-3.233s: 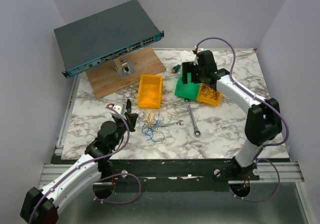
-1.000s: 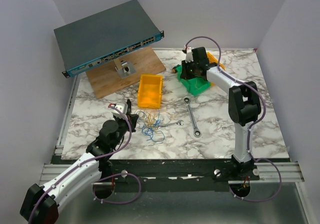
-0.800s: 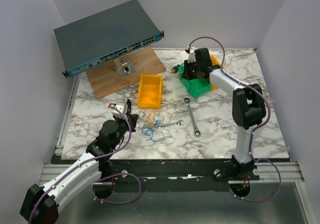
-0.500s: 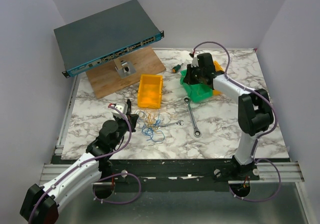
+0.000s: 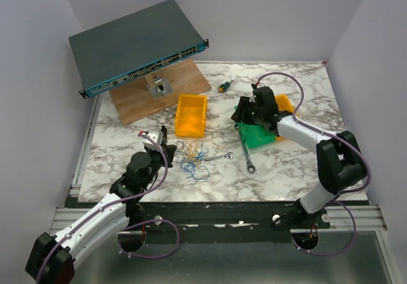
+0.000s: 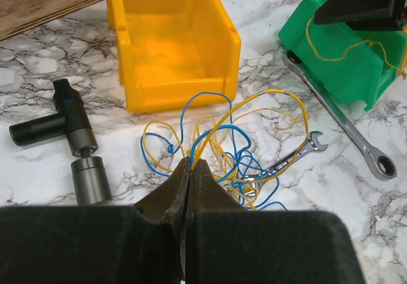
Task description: Untangle the cables
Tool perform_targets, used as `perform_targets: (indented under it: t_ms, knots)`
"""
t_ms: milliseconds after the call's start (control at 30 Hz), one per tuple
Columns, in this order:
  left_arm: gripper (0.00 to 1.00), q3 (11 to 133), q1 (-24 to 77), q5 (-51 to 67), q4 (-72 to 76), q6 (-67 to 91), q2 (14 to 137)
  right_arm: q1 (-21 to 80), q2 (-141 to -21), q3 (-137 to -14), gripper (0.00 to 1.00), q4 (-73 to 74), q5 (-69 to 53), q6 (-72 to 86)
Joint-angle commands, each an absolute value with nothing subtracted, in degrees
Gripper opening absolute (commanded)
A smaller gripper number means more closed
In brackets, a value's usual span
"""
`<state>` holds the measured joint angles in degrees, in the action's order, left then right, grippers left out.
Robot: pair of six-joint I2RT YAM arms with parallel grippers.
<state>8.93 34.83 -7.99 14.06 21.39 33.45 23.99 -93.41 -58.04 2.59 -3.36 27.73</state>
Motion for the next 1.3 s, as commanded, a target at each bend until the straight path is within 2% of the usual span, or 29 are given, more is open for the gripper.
perform_targets:
  t_ms: [0,233,267,300,333,433,600,700,933,1100,1267]
  knots:
    - [0.00,10.5,34.5,-6.5,15.2,20.8,33.3,24.2,-92.8,-57.5,0.57,-0.1,-1.6,29.5]
    - [0.00,11.0,34.5,-6.2,15.1,20.7,34.1,24.3,-88.5,-56.4,0.58,3.0,-3.6,26.3]
    - [0.00,11.0,34.5,-6.2,15.1,20.7,34.2,24.2,-87.8,-56.2,0.64,3.4,-3.9,25.7]
    - [0.00,11.0,34.5,-6.1,15.0,20.7,34.2,24.3,-87.1,-56.0,0.76,3.6,-4.1,25.3]
    - [0.00,11.0,34.5,-6.1,14.9,20.7,34.2,24.3,-86.2,-55.7,0.82,3.9,-3.7,25.0]
    - [0.00,10.9,34.5,-6.1,14.9,20.7,34.0,24.3,-84.3,-55.3,0.89,5.3,-2.7,23.1]
    - [0.00,11.0,34.5,-6.0,14.8,20.7,33.8,24.8,-80.1,-55.4,0.93,10.3,-0.2,24.6]
    - [0.00,11.0,34.5,-5.7,14.7,20.7,33.6,26.2,-76.3,-54.2,0.93,12.4,3.9,31.3]
    - [0.00,11.1,34.5,-5.4,14.4,20.9,33.4,38.4,-69.1,-47.7,0.93,9.0,12.9,49.0]
    - [0.00,10.9,34.5,-5.3,14.1,21.1,32.8,46.7,-71.2,-45.2,0.92,9.5,26.1,61.4]
    - [0.00,10.8,34.5,-5.4,14.1,21.2,32.5,50.3,-76.0,-41.7,0.90,5.1,34.0,72.1]
